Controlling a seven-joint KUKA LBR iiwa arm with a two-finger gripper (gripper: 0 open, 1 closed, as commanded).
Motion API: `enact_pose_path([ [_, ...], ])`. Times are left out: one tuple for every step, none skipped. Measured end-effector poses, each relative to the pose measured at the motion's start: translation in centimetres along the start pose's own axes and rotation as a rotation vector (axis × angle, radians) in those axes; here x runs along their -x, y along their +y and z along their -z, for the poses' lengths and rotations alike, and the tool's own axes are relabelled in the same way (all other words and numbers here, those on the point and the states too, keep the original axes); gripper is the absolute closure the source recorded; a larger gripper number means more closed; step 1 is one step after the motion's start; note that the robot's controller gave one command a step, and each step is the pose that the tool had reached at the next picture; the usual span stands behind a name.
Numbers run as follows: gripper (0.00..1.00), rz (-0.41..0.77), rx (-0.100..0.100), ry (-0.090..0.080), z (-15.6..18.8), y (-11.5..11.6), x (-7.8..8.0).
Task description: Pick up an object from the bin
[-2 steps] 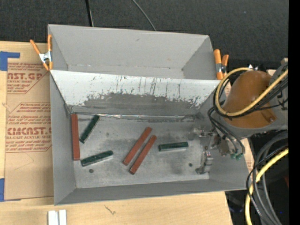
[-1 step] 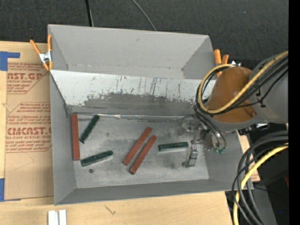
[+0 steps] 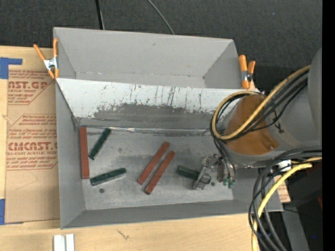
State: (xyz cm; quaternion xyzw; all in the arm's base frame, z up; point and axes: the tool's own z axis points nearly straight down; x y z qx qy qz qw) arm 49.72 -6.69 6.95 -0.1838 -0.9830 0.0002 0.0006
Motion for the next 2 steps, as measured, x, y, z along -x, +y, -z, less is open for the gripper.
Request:
enact_pose_path([
  [1.0, 0.0, 0.0, 0.0, 0.0, 0.0, 0.0],
  [1.0, 0.022, 0.001, -0.005, 16.0, -0.9, 3.9],
])
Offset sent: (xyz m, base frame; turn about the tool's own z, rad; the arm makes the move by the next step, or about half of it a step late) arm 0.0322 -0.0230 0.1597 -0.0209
